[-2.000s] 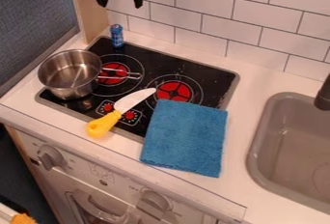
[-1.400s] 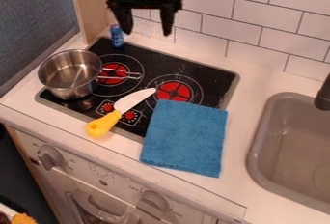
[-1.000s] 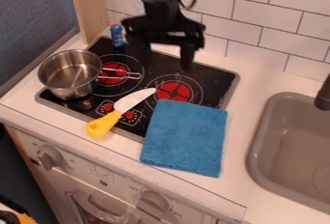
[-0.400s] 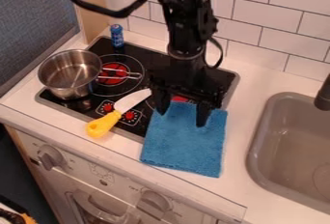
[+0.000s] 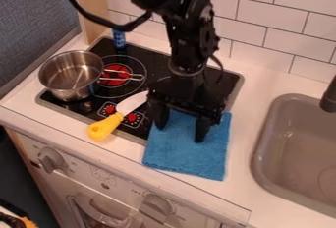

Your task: Moved the blue napkin from bottom to top of the right side induction stove burner

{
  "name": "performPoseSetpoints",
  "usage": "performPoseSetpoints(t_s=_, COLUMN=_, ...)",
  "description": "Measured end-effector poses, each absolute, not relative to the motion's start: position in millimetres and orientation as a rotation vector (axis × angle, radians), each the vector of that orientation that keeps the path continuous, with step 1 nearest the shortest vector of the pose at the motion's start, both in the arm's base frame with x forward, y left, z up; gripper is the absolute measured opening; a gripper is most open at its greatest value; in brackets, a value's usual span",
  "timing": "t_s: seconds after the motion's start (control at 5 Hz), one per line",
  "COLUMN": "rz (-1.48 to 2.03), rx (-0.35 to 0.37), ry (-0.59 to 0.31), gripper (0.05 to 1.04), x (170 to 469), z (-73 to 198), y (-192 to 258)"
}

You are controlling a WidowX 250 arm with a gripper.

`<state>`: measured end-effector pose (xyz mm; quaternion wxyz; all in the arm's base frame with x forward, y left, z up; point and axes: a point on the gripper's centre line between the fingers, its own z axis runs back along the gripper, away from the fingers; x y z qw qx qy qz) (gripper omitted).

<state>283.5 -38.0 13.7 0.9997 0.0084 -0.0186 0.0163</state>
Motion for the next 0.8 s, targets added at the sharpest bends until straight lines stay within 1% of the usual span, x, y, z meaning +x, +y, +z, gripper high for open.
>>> performPoseSetpoints(t_s=0.2, rz=0.035, rx=0.043, ry=-0.008, gripper=1.000, x=285, z=9, y=-36)
performPoseSetpoints(t_s=0.4, rz=0.034, rx=0.049, ry=-0.011, gripper=1.001, x=288, z=8, y=-34)
performPoseSetpoints(t_s=0.8, rz=0.061, rx=0.029, ry=-0.053, gripper=1.001, x=318, z=9, y=-31)
